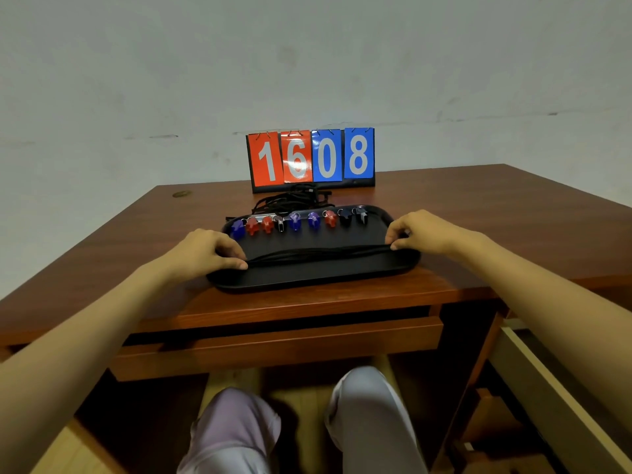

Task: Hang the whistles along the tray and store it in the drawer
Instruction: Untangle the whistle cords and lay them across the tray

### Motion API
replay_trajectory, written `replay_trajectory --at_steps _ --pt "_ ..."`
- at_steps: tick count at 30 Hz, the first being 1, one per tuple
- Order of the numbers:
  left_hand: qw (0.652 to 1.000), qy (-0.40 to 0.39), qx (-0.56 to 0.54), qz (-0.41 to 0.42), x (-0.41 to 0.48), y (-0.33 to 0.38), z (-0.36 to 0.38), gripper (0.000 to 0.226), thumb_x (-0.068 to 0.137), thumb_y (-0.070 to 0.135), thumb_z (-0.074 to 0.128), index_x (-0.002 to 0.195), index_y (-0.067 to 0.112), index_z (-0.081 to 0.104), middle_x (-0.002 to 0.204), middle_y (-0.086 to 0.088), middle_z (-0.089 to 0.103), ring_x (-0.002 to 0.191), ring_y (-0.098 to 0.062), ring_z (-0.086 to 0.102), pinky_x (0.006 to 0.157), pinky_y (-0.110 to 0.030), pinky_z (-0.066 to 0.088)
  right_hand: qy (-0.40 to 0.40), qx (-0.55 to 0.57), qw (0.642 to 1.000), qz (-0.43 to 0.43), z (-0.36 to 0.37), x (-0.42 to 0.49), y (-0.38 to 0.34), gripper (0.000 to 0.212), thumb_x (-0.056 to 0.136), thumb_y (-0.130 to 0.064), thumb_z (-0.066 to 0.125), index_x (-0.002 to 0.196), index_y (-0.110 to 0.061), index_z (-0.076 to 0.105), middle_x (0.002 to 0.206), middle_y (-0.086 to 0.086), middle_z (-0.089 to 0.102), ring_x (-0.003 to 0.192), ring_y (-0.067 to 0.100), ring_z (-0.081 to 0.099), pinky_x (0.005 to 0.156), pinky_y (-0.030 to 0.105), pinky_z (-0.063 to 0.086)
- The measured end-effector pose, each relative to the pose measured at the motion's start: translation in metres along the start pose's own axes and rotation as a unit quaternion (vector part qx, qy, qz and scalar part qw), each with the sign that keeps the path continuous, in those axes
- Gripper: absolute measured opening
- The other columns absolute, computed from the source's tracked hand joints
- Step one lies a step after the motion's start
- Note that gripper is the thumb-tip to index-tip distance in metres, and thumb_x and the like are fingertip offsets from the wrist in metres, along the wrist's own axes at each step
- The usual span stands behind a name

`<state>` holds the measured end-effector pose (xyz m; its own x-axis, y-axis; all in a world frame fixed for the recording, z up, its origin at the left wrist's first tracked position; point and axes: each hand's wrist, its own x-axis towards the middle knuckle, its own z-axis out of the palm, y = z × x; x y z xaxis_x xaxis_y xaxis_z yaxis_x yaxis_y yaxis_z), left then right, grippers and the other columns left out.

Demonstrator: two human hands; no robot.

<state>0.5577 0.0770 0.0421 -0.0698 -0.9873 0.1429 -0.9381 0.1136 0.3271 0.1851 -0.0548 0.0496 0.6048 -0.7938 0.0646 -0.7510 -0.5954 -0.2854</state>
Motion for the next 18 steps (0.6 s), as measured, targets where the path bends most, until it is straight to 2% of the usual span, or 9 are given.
replay_trajectory --at_steps 3,5,7,9,13,18 --pt "1.000 0.000 -0.001 -0.003 -0.002 0.001 -0.001 0.010 0.079 0.033 0.072 0.078 0.041 0.066 0.090 0.016 0.065 0.094 -0.007 0.059 0.078 -0.016 0.040 0.003 -0.003 1.000 0.001 0.000 -0.001 0.001 0.013 0.088 -0.016 0.065 0.100 -0.018 0.068 0.106 0.002 0.067 0.101 0.018 0.060 0.087 0.026 0.044" --pt "1.000 0.010 0.008 -0.005 -0.001 0.000 -0.001 0.008 0.078 0.039 0.072 0.085 0.036 0.070 0.093 0.013 0.066 0.095 -0.008 0.058 0.080 -0.020 0.042 0.003 0.002 1.000 -0.003 0.000 -0.001 0.000 0.015 0.087 -0.020 0.067 0.101 -0.018 0.068 0.104 0.002 0.067 0.099 0.017 0.061 0.087 0.028 0.047" --pt "0.999 0.032 0.031 0.006 0.001 0.003 0.000 0.028 0.076 0.045 0.070 0.098 0.029 0.070 0.098 0.011 0.064 0.096 -0.009 0.055 0.081 -0.023 0.040 0.010 0.013 1.000 -0.011 0.000 0.001 -0.003 0.020 0.085 -0.024 0.068 0.104 -0.019 0.067 0.103 0.001 0.067 0.097 0.015 0.061 0.086 0.028 0.048" --pt "0.997 0.061 0.042 0.027 0.005 0.011 0.000 0.036 0.076 0.048 0.069 0.105 0.026 0.069 0.100 0.011 0.063 0.096 -0.009 0.053 0.080 -0.024 0.039 0.023 0.027 0.999 -0.023 -0.001 0.004 -0.008 0.022 0.085 -0.025 0.068 0.107 -0.019 0.066 0.104 -0.001 0.066 0.096 0.011 0.060 0.089 0.027 0.048" --pt "0.996 0.070 0.028 0.054 0.023 0.028 0.002 0.033 0.080 0.045 0.068 0.106 0.025 0.069 0.104 0.009 0.065 0.097 -0.008 0.056 0.085 -0.027 0.047 0.048 0.044 0.996 -0.065 -0.002 0.018 -0.030 0.023 0.089 -0.025 0.063 0.111 -0.019 0.064 0.108 -0.005 0.063 0.097 0.007 0.056 0.085 0.020 0.040" --pt "0.995 0.070 0.045 0.053 0.070 0.043 -0.002 0.027 0.087 0.037 0.063 0.109 0.023 0.067 0.110 0.003 0.066 0.097 -0.012 0.059 0.086 -0.030 0.050 0.068 0.030 0.992 -0.103 -0.012 0.066 -0.057 0.021 0.092 -0.024 0.059 0.112 -0.018 0.064 0.113 -0.003 0.062 0.099 0.008 0.055 0.084 0.019 0.042"
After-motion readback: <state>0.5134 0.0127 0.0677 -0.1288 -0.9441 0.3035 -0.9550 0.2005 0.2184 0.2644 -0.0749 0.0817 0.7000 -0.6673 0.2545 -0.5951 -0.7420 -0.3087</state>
